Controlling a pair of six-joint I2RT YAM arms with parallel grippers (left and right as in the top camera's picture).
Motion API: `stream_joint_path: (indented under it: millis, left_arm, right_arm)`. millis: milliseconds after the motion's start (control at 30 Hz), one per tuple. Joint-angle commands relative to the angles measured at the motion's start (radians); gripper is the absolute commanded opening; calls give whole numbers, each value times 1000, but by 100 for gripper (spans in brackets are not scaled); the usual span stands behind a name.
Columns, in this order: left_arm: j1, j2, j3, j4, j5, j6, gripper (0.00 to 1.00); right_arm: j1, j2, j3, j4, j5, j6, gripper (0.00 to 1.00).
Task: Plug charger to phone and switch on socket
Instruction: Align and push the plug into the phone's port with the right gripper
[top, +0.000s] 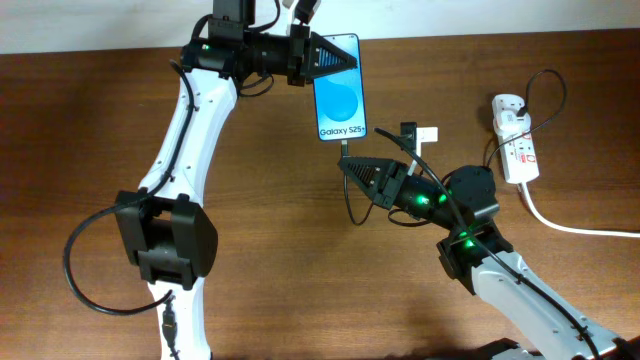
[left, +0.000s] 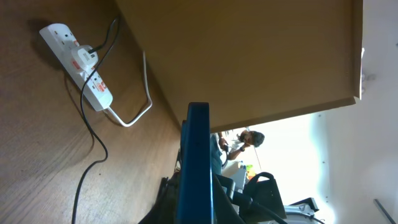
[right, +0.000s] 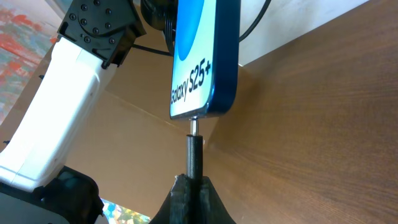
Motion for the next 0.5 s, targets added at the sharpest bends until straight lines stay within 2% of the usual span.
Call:
stream_joint_path:
  millis: [0,467]
  left_arm:
    - [3,5,14,3,16,8,0]
    - [-13,4,14,2,28,8,0]
  right_arm:
    - [-9,6,3,8,-2,-2,4]
    - [-9,6,3,19,-13,2,4]
